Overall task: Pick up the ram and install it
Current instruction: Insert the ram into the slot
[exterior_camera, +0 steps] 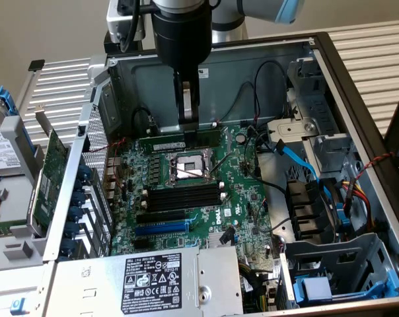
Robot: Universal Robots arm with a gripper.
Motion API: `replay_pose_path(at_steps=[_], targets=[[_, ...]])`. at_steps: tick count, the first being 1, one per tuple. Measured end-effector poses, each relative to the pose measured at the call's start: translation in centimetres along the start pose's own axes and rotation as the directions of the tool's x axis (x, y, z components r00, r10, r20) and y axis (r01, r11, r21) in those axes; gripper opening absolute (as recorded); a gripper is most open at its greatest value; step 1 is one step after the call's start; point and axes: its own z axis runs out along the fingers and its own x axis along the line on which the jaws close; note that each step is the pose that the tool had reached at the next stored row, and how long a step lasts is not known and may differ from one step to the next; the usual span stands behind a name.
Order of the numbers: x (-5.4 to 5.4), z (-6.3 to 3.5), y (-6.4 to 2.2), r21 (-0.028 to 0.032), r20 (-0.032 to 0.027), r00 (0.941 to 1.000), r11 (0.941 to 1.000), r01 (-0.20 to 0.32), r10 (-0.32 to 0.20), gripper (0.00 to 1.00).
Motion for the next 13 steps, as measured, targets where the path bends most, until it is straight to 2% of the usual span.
replay_pose_path(at_steps=[9,13], targets=[[0.1,0.55,0.03,0.0028,0.0007,1.0000,1.0000,-0.003,0.003,0.12],[0.2,1.23,0.03,0.0083,0.0014,1.0000,1.0000,-0.002,0.002,0.12]])
